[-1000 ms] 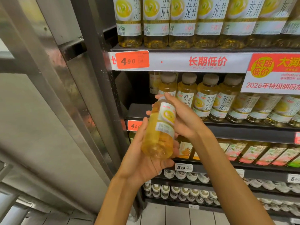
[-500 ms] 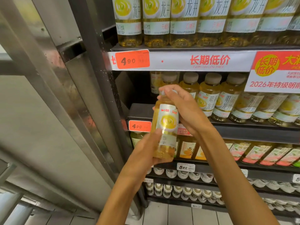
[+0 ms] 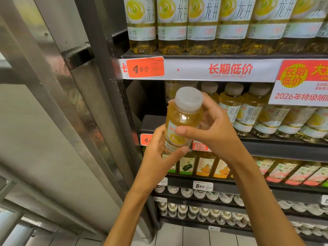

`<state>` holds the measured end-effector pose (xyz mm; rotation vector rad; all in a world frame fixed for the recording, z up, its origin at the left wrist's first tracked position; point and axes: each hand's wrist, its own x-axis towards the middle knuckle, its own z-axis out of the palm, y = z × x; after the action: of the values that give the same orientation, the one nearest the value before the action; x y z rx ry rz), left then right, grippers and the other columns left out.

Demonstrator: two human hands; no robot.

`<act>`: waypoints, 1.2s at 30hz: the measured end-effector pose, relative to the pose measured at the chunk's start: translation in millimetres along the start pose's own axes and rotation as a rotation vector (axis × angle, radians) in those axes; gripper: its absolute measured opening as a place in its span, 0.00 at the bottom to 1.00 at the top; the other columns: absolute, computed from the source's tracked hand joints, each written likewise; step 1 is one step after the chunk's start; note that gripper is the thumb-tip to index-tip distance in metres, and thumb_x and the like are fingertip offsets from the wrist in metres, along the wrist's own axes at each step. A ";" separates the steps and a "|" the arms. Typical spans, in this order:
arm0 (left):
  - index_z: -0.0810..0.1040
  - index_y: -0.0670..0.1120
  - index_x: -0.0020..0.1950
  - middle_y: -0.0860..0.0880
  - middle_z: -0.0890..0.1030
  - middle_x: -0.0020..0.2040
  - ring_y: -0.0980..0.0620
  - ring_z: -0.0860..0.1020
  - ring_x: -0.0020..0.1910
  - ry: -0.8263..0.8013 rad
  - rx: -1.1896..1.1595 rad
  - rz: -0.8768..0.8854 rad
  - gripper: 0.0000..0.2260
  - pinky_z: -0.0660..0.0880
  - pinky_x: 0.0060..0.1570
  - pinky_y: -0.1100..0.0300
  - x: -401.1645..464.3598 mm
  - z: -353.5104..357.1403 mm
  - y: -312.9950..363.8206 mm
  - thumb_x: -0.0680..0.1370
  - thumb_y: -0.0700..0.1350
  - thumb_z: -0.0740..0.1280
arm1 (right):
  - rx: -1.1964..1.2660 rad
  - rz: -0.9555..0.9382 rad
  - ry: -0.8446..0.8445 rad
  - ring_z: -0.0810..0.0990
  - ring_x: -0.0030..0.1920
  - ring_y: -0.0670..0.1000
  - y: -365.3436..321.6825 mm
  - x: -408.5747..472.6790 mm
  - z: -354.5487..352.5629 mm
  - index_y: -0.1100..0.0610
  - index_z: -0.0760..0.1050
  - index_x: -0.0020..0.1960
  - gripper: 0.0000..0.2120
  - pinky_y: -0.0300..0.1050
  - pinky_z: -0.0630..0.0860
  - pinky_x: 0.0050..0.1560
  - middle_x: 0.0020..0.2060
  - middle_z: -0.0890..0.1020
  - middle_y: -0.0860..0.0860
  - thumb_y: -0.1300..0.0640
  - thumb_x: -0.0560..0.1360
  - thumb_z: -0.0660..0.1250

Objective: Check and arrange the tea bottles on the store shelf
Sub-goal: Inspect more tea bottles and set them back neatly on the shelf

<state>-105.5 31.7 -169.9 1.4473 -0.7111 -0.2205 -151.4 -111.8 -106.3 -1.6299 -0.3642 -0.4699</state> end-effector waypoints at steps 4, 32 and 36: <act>0.68 0.48 0.68 0.60 0.77 0.59 0.63 0.75 0.60 0.083 0.221 0.069 0.29 0.72 0.52 0.73 6.6 10.4 -6.0 0.70 0.41 0.75 | -0.053 -0.030 -0.023 0.76 0.61 0.53 -0.5 -3.6 4.8 0.52 0.70 0.63 0.31 0.51 0.75 0.61 0.58 0.77 0.53 0.63 0.63 0.77; 0.72 0.55 0.61 0.59 0.80 0.52 0.65 0.78 0.53 0.363 0.157 0.020 0.20 0.74 0.50 0.72 54.0 -16.9 -58.9 0.74 0.38 0.71 | -0.354 0.036 0.090 0.72 0.61 0.44 51.1 63.3 27.7 0.55 0.67 0.67 0.17 0.39 0.70 0.63 0.61 0.73 0.52 0.62 0.79 0.63; 0.73 0.55 0.59 0.61 0.79 0.51 0.68 0.78 0.51 0.412 0.185 0.022 0.21 0.73 0.47 0.75 62.0 -16.8 -61.2 0.72 0.38 0.73 | -0.557 0.040 0.234 0.70 0.56 0.43 58.8 63.1 29.9 0.57 0.70 0.65 0.16 0.24 0.64 0.53 0.58 0.74 0.55 0.60 0.78 0.65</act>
<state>-30.9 2.8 -208.3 1.5953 -0.4170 0.1633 -65.1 -91.1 -127.5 -2.0850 -0.0190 -0.7716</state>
